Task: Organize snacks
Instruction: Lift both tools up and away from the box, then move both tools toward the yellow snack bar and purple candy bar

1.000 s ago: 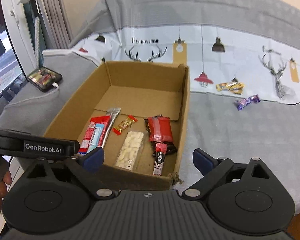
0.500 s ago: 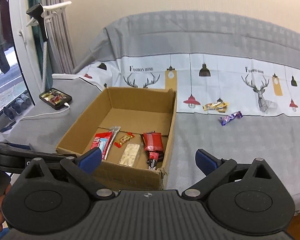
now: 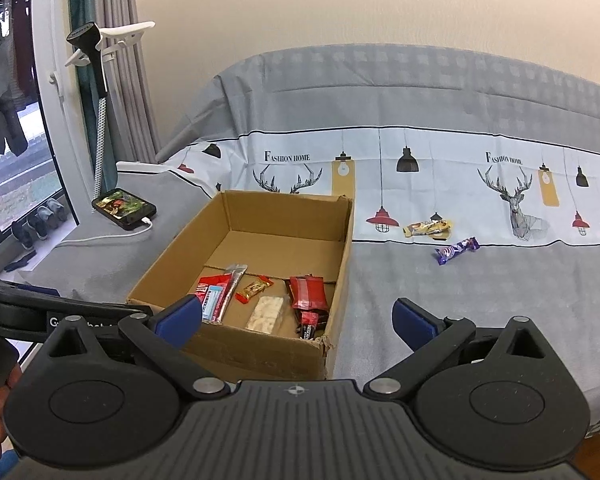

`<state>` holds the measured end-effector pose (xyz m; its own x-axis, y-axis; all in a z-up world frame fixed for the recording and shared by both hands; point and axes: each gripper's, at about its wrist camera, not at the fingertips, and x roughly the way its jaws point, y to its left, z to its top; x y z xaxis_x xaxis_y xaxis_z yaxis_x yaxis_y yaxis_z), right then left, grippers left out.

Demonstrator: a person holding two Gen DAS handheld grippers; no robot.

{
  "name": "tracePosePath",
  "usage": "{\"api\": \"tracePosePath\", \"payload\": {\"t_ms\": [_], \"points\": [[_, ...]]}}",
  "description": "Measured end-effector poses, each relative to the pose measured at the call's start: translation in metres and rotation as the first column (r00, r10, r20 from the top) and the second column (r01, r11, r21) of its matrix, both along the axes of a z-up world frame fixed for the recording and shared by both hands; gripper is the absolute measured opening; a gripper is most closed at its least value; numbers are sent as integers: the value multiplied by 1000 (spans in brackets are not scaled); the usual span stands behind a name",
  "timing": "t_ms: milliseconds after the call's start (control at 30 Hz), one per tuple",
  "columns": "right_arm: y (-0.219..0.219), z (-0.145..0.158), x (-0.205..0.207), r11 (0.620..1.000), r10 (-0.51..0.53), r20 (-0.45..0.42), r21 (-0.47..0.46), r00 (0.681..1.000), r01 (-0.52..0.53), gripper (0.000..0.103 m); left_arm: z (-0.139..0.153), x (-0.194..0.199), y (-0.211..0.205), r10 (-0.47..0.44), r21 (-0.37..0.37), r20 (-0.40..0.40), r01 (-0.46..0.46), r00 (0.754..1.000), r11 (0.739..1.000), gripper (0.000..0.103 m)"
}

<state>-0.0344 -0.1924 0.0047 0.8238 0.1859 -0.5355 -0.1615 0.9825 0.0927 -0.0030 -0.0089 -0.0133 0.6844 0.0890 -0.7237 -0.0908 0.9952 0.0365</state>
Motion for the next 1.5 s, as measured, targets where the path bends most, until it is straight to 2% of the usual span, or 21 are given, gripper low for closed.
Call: {"api": "tracePosePath", "payload": {"t_ms": [600,1100,1300,1500], "points": [[4,-5,5,1000,9,-27,-8,1000,-10,101,-7,6,3,8,-12,-29,-8,1000,1000,103],[-6,-22,22,1000,4,-85,21,996,-2,102,-21,23,-6,-11,21,-88,12,996,1000,103],[-16,-30,34,999,-14,-110,45,994,19,102,-22,41,-11,-11,16,-117,13,993,1000,103],[-38,-38,50,995,-63,-132,67,989,73,102,-10,66,-27,-39,33,-105,42,994,999,103]]}}
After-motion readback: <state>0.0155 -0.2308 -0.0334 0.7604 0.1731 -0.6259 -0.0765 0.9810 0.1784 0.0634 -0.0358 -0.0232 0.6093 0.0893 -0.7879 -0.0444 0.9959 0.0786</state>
